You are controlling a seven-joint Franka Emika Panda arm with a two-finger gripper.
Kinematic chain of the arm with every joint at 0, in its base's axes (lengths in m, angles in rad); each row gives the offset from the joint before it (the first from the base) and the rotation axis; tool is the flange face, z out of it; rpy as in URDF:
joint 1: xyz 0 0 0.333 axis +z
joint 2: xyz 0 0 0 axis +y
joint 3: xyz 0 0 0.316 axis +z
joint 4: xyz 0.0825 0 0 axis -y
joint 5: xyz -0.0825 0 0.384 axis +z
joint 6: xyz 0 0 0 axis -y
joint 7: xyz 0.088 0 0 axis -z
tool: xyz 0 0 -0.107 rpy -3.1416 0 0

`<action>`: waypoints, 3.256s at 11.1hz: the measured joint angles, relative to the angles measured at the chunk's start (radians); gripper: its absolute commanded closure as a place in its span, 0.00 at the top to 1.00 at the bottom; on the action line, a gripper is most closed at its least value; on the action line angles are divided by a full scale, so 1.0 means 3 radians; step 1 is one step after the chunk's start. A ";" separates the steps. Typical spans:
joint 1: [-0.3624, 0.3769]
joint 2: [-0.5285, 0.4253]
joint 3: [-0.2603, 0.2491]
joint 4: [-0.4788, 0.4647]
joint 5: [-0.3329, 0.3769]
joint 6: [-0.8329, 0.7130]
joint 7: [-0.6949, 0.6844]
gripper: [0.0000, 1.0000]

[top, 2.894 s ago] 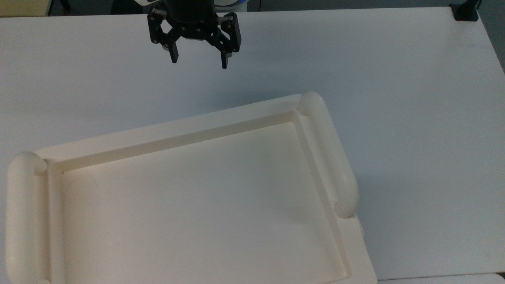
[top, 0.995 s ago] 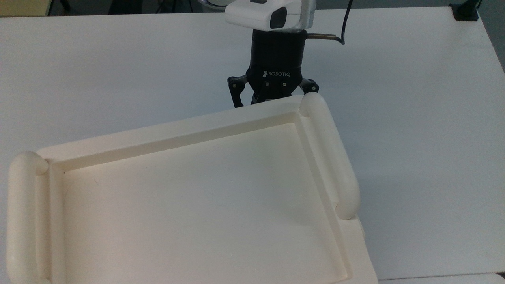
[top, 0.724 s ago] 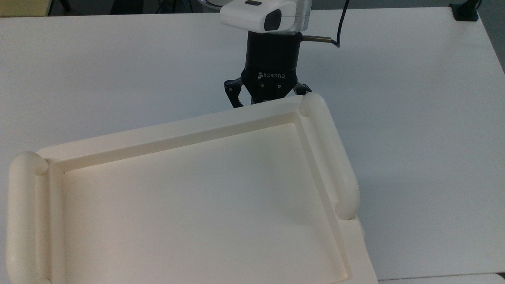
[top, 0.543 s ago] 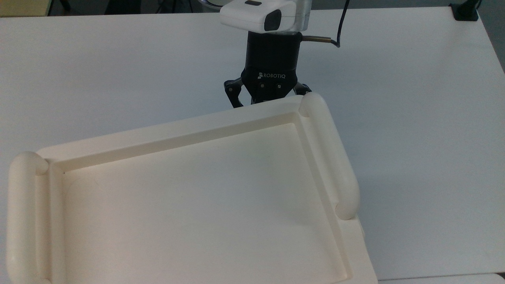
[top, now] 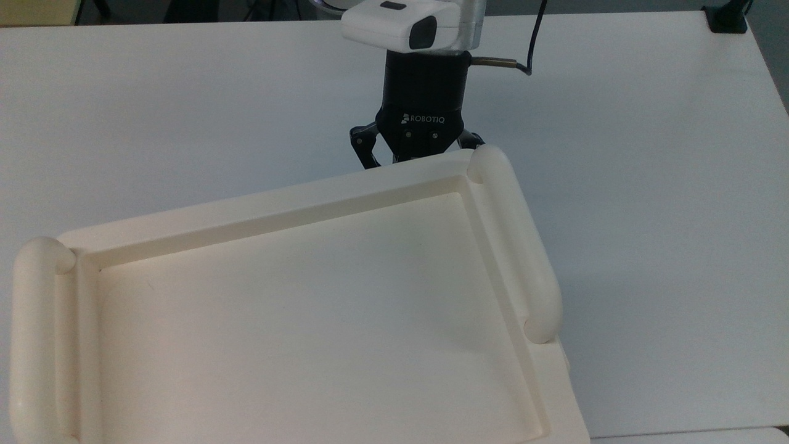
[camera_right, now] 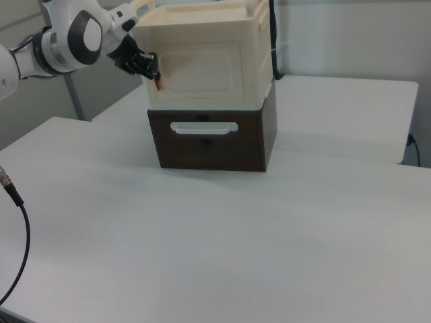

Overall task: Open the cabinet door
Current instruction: 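Pull the door edge outward, swinging the door open on its hinge, then release the door and lift the gripper away from the cabinet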

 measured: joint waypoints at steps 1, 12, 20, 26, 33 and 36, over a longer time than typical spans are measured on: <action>0.0000 -0.0006 0.0000 -0.0009 0.0006 0.0000 0.0003 0.00; -0.0364 -0.0572 -0.0038 -0.0159 0.0605 -0.1805 -0.0916 1.00; -0.0941 -0.0990 -0.0058 -0.0189 0.0334 -0.3248 -0.0895 1.00; -0.0870 -0.0986 -0.0020 -0.0215 0.0222 -0.3140 -0.0503 1.00; -0.1016 -0.0986 -0.0050 -0.0215 0.0592 -0.3126 -0.0564 1.00; -0.1021 -0.0986 -0.0049 -0.0215 0.0599 -0.3126 -0.0568 1.00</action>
